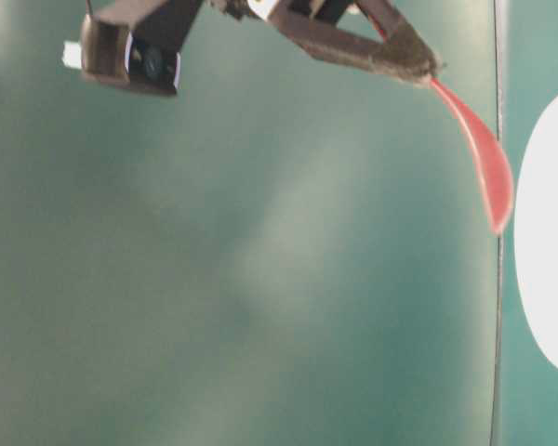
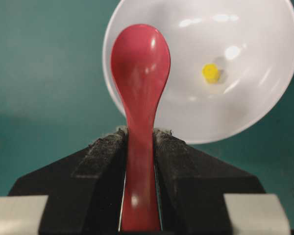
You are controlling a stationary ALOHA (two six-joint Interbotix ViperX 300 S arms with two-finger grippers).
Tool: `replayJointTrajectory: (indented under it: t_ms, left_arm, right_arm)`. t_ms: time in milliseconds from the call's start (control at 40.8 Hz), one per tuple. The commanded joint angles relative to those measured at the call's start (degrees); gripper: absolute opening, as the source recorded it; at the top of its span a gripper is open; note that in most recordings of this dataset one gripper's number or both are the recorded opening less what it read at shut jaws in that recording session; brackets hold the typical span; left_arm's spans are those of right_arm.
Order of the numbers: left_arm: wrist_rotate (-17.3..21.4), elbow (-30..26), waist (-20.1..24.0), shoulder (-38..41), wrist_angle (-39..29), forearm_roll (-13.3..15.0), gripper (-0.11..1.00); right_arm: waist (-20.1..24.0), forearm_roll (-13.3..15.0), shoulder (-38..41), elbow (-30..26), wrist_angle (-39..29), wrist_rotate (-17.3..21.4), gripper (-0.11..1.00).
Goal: Scoop the yellow hexagonal prism block from the bowl with a spoon using the right arm.
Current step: 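Lift the red spoon and carry it over the white bowl, then lower the spoon into the bowl and slide it under the yellow block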
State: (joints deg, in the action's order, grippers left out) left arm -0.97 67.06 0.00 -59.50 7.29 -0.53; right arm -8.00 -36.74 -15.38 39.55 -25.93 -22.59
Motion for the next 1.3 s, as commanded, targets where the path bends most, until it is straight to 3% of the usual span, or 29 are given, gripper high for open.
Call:
replayJointTrajectory:
  t_ms: [0, 196, 441, 564, 662, 956, 1275]
  left_arm:
    - [-0.09, -1.58, -0.09, 0.35, 0.26, -0.09, 0.02]
    - [-0.09, -1.67, -0.09, 0.35, 0.26, -0.09, 0.02]
    - [-0.09, -1.58, -0.09, 0.53, 0.09, -0.09, 0.02]
    - [-0.09, -1.49, -0.09, 0.70, -0.18, -0.09, 0.02]
    - [-0.09, -1.58, -0.09, 0.70, -0.18, -0.09, 0.02]
    - [-0.09, -1.58, 0.00, 0.70, -0.18, -0.09, 0.02]
    - [-0.09, -1.58, -0.09, 0.70, -0.18, -0.09, 0.02]
  right_arm:
    - [-0.53, 1.14, 0.88, -3.34, -1.76, 0.53, 0.25]
    - [-0.62, 7.47, 4.13, -6.86, -5.98, 3.08, 0.25]
    - [-0.53, 17.67, 7.38, -10.99, -13.62, 13.27, 0.25]
    - [-0.62, 20.83, 8.35, -12.92, -17.14, 16.79, 0.25]
    - [-0.62, 22.15, 9.32, -14.41, -19.25, 17.67, 0.25]
    - [-0.62, 22.50, 12.39, -18.63, -25.66, 17.67, 0.25]
    - [-0.62, 23.91, 13.01, -19.16, -26.46, 17.84, 0.25]
